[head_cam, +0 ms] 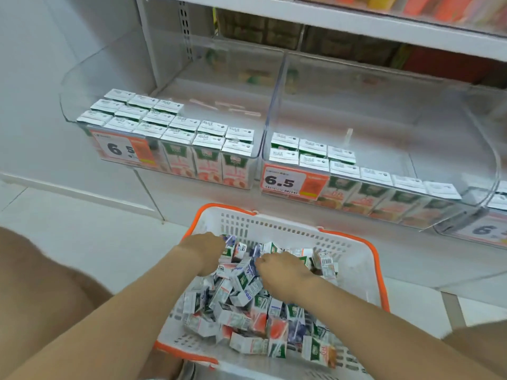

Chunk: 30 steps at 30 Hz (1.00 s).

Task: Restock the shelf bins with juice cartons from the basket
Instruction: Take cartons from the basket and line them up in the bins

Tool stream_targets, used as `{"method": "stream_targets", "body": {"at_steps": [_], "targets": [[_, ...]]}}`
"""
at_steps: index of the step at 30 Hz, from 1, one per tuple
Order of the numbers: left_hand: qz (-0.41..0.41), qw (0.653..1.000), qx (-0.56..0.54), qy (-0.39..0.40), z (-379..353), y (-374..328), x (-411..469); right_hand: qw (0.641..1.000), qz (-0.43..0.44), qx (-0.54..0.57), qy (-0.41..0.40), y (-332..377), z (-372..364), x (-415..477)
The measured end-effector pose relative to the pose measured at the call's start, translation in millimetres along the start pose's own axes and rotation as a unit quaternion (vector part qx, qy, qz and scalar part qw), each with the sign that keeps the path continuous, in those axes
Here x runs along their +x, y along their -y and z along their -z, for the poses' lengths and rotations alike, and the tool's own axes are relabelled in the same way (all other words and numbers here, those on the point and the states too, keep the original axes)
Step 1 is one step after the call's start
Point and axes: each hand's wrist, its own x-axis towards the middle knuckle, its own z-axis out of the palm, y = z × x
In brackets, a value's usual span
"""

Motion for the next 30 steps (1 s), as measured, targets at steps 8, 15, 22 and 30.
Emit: {"method": "stream_targets", "body": {"at_steps": [8,15,22,30], "targets": [[-0.011,1.0,-0.017,0.011,-43.4,-1.8,36.9,0.975,0.176,-0.138,0.02,9.5,-45.7,31.3],[-0.008,0.997,0.073,0.032,-56.3,-15.0,59.3,0.972,0.183,-0.131,-0.065,6.7,-61.9,43.4],[-0.013,0.996,0.09,0.019,-45.5,-20.8,71.1,0.955,0.207,-0.194,-0.085,-6.0,-58.3,53.0],[-0.035,0.998,-0.018,-0.054,-15.9,-6.5,72.3,0.987,0.033,0.156,-0.019,-33.0,-4.0,57.0]]}}
